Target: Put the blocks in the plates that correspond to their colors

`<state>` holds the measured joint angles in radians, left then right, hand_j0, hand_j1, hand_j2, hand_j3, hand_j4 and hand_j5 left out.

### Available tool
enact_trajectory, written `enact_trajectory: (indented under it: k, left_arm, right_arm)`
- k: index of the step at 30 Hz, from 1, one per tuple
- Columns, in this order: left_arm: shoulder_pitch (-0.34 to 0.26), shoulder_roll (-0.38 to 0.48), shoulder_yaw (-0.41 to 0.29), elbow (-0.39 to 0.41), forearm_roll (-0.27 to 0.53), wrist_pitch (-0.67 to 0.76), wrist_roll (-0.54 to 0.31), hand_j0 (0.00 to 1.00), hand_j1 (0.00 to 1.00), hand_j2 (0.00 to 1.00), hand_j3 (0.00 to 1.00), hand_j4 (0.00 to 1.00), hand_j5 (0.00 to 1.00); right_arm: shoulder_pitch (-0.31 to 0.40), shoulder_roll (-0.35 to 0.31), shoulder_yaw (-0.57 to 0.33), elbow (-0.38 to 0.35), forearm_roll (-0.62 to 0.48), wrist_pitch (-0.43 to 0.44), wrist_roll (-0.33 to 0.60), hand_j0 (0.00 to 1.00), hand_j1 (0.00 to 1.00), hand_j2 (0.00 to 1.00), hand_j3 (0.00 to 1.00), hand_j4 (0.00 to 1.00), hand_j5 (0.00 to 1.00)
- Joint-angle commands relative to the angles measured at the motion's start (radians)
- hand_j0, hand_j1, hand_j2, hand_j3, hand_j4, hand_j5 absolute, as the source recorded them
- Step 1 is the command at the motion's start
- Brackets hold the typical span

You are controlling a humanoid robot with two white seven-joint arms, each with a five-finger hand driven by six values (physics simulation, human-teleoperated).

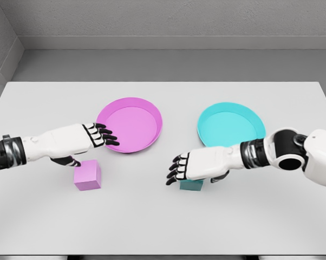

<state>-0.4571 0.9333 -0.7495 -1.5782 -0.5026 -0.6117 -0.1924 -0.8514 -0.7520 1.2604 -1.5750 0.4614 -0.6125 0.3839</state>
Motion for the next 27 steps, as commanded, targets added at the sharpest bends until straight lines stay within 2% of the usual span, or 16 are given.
enact_trajectory:
  k: [1, 5, 8, 14, 24, 27]
  left_arm:
    - [0.000, 0.013, -0.010, 0.000, 0.007, 0.001, -0.001, 1.00, 1.00, 1.00, 1.00, 1.00, 1.00]
    - [-0.002, 0.041, -0.011, 0.007, 0.007, 0.001, 0.001, 1.00, 1.00, 1.00, 1.00, 1.00, 1.00]
    - [0.000, 0.044, -0.034, 0.006, 0.006, 0.001, -0.001, 1.00, 1.00, 1.00, 1.00, 1.00, 1.00]
    - [0.000, 0.042, -0.057, 0.004, 0.006, 0.001, -0.001, 1.00, 1.00, 1.00, 1.00, 1.00, 1.00]
    - [0.002, 0.053, -0.068, 0.010, 0.004, 0.001, -0.001, 1.00, 1.00, 1.00, 1.00, 1.00, 1.00]
    - [0.003, 0.058, -0.080, 0.010, 0.004, 0.001, -0.001, 1.00, 1.00, 1.00, 1.00, 1.00, 1.00]
  right_arm:
    - [0.000, 0.007, 0.000, 0.003, 0.006, 0.002, 0.000, 1.00, 1.00, 1.00, 1.00, 1.00, 1.00]
    - [0.002, 0.031, 0.000, 0.032, 0.008, 0.002, 0.000, 1.00, 1.00, 1.00, 1.00, 1.00, 1.00]
    - [0.002, 0.031, 0.000, 0.038, 0.014, 0.002, 0.000, 1.00, 1.00, 1.00, 1.00, 1.00, 1.00]
    - [0.005, 0.036, 0.000, 0.096, 0.020, 0.002, -0.002, 1.00, 1.00, 1.00, 1.00, 1.00, 1.00]
    - [0.005, 0.068, -0.001, 0.104, 0.028, 0.002, 0.000, 1.00, 1.00, 1.00, 1.00, 1.00, 1.00]
    - [0.006, 0.092, -0.001, 0.147, 0.029, 0.002, 0.000, 1.00, 1.00, 1.00, 1.00, 1.00, 1.00]
